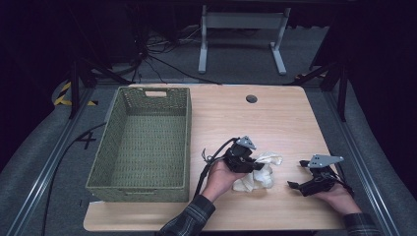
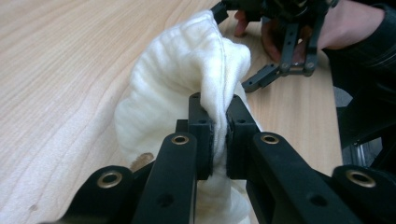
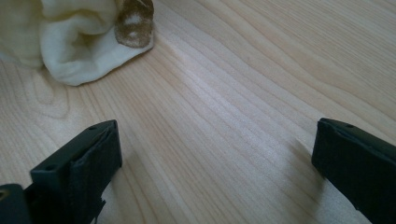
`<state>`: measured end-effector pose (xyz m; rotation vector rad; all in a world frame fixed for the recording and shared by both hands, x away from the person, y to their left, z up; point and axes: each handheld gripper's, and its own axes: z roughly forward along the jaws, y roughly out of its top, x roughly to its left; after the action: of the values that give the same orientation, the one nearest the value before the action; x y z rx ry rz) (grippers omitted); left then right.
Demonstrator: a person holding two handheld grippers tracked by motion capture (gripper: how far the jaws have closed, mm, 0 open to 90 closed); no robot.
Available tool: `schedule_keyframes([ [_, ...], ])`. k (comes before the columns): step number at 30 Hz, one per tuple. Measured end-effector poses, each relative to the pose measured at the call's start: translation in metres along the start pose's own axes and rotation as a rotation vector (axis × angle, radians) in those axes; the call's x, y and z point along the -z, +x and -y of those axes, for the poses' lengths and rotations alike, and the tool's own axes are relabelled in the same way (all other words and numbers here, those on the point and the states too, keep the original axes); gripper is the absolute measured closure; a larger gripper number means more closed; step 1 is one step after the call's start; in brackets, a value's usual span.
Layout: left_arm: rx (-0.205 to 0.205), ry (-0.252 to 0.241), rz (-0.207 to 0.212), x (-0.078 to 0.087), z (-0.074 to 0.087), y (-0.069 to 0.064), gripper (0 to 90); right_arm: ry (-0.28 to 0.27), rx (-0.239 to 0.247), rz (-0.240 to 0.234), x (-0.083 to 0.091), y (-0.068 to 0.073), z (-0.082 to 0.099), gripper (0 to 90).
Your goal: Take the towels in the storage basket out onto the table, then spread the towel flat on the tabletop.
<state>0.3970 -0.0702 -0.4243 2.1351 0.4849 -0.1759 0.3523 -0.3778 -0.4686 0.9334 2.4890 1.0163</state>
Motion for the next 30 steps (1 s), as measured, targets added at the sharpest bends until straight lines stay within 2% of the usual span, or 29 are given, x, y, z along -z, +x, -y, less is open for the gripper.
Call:
schedule_keyframes([
  [1, 0.000, 0.000, 0.000, 0.000, 0.000, 0.000, 83.9, 0.000, 0.000, 0.000, 0.000, 0.000, 0.000, 1.7],
  [3, -0.021, 0.030, -0.022, -0.010, 0.004, 0.002, 83.9, -0.004, 0.000, -0.001, 0.000, 0.000, 0.000, 1.9],
  [7, -0.016, 0.048, -0.033, -0.019, 0.009, 0.004, 83.7, -0.003, -0.007, 0.007, 0.001, 0.002, 0.001, 2.6],
  [8, -0.026, 0.065, -0.044, -0.024, 0.011, 0.006, 83.5, -0.004, -0.010, 0.010, 0.001, 0.002, 0.001, 3.0],
  [10, -0.015, 0.063, -0.039, -0.026, 0.012, 0.008, 83.1, -0.005, -0.013, 0.012, 0.002, 0.003, 0.002, 4.1],
  [12, -0.024, 0.057, -0.043, -0.027, 0.012, 0.007, 81.1, 0.000, -0.019, 0.012, 0.004, 0.003, 0.001, 7.5],
  [13, -0.027, 0.061, -0.042, -0.025, 0.010, 0.006, 76.2, 0.000, -0.024, 0.007, 0.005, 0.004, 0.001, 9.9],
  [15, -0.019, 0.057, -0.043, -0.024, 0.009, 0.005, 59.5, 0.003, -0.040, -0.002, 0.008, 0.003, 0.001, 13.9],
  [16, -0.014, 0.055, -0.043, -0.020, 0.008, 0.004, 54.0, 0.001, -0.040, -0.008, 0.010, 0.004, 0.001, 15.5],
  [18, -0.014, 0.034, -0.050, -0.010, 0.005, 0.001, 46.7, -0.004, -0.040, -0.011, 0.012, 0.005, 0.000, 16.0],
  [19, -0.014, 0.034, -0.050, -0.010, 0.005, 0.001, 43.9, -0.007, -0.038, -0.017, 0.013, 0.006, -0.001, 16.3],
  [20, -0.007, 0.020, -0.059, -0.001, 0.005, -0.002, 41.6, -0.010, -0.038, -0.020, 0.014, 0.007, -0.002, 16.7],
  [25, 0.010, -0.016, -0.078, 0.015, 0.009, -0.007, 39.1, -0.028, -0.020, -0.042, 0.017, 0.015, -0.006, 21.1],
  [28, 0.040, -0.041, -0.114, 0.023, 0.020, -0.013, 39.2, -0.047, -0.009, -0.061, 0.019, 0.021, -0.009, 27.3],
  [29, 0.040, -0.041, -0.114, 0.023, 0.020, -0.013, 39.3, -0.047, -0.009, -0.061, 0.019, 0.021, -0.009, 27.3],
  [30, 0.041, -0.049, -0.123, 0.024, 0.026, -0.017, 39.3, -0.058, -0.001, -0.077, 0.021, 0.026, -0.012, 31.0],
])
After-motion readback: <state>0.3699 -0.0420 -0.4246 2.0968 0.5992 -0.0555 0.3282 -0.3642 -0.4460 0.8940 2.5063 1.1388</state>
